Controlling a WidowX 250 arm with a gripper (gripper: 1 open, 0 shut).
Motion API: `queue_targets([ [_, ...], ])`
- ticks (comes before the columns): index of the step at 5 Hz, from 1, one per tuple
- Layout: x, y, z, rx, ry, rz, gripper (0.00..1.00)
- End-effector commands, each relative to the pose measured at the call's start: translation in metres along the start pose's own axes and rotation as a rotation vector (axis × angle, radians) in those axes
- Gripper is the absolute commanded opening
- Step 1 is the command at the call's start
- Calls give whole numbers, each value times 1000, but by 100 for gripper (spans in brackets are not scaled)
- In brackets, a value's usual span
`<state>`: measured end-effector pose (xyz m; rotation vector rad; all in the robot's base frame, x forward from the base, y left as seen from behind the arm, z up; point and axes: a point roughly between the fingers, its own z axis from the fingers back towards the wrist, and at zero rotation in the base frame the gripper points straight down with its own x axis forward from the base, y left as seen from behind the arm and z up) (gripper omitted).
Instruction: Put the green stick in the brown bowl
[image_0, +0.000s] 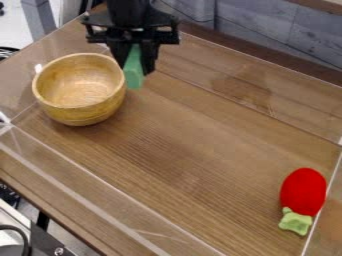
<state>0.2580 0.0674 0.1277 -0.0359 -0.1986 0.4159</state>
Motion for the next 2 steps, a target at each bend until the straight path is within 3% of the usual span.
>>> queue_targets([
  [1,14,-5,10,-5,-49,-30,0],
  [2,17,-10,4,13,-55,35,0],
])
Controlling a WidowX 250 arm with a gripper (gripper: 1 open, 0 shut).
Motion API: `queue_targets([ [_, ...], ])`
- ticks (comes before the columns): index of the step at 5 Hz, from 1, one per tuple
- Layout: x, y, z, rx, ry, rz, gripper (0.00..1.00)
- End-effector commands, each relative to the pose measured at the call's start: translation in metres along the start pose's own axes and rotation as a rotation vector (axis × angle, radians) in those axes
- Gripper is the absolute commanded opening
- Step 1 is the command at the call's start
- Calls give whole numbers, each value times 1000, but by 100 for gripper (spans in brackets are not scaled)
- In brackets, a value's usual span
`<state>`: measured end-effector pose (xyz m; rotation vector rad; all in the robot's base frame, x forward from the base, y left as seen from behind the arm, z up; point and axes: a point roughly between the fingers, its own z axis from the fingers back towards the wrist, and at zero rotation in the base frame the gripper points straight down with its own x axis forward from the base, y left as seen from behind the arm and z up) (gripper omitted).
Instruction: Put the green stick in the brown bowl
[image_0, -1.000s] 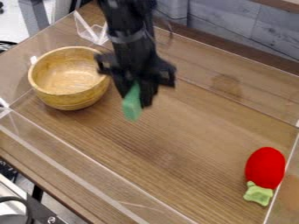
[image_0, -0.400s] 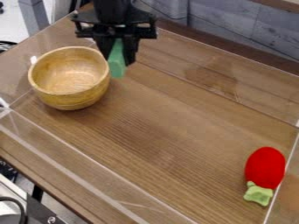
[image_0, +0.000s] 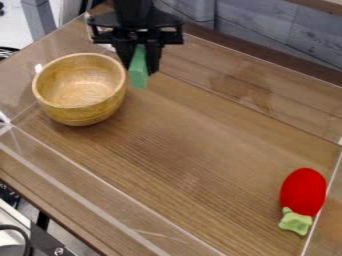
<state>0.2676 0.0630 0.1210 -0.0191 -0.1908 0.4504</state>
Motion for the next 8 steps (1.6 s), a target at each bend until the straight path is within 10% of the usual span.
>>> queue_targets([
  [1,15,-5,4,12,-64,70,0],
  [5,10,-37,-24,24,-73,176,0],
  [8,14,-14,-27,11,-66,189,0],
])
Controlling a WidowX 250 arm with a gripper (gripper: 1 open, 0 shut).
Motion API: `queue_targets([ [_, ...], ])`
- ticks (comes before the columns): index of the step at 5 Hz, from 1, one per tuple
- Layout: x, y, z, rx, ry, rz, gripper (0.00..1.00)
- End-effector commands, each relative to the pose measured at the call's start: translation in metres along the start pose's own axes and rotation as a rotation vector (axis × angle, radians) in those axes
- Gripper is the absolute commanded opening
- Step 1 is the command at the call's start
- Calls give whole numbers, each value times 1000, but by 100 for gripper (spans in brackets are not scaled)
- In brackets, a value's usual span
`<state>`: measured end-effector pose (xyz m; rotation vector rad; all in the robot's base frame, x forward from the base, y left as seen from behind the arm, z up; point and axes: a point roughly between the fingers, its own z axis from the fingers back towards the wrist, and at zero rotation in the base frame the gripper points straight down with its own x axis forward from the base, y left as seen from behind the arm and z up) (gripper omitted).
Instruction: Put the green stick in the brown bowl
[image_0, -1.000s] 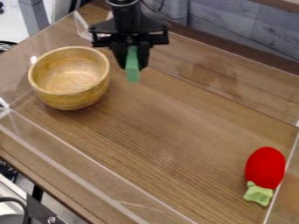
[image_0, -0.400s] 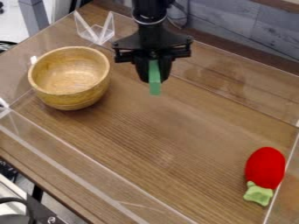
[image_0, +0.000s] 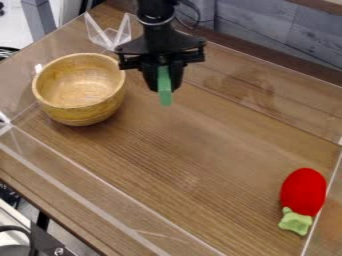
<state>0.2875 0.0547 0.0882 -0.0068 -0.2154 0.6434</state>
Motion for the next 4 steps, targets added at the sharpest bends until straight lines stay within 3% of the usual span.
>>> queue_targets([
  [1,3,-10,6,-17,-31,18,0],
  [3,10,49,3,-19,-36,-38,0],
  [4,12,64,5,-15,-36,-24,100],
])
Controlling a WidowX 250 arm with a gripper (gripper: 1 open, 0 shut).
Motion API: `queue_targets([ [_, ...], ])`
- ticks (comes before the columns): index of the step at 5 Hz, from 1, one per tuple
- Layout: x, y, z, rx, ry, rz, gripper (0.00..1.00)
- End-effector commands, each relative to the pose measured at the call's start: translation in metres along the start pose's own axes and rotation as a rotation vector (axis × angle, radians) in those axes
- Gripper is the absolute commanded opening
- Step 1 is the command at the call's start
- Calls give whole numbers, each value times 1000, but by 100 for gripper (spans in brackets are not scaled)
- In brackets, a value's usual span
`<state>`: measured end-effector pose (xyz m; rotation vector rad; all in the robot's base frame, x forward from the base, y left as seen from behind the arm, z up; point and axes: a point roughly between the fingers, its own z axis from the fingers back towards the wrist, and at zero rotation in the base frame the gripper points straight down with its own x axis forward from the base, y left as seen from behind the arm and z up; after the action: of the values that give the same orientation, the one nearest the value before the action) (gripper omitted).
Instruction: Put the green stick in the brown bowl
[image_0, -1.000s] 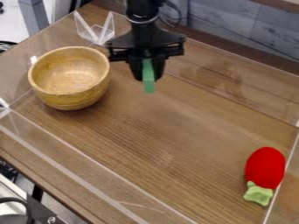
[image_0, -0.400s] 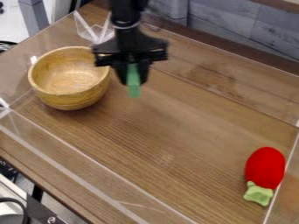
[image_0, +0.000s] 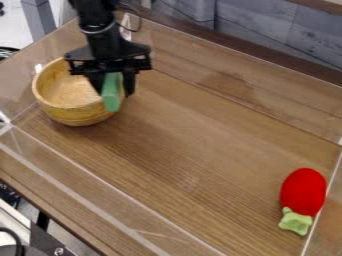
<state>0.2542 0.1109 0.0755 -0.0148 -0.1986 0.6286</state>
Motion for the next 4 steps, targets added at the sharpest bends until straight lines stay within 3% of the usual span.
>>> queue_targets([
  [1,8,2,16,-12,-54,5,0],
  [4,4,23,16,-45,-37,-166,0],
])
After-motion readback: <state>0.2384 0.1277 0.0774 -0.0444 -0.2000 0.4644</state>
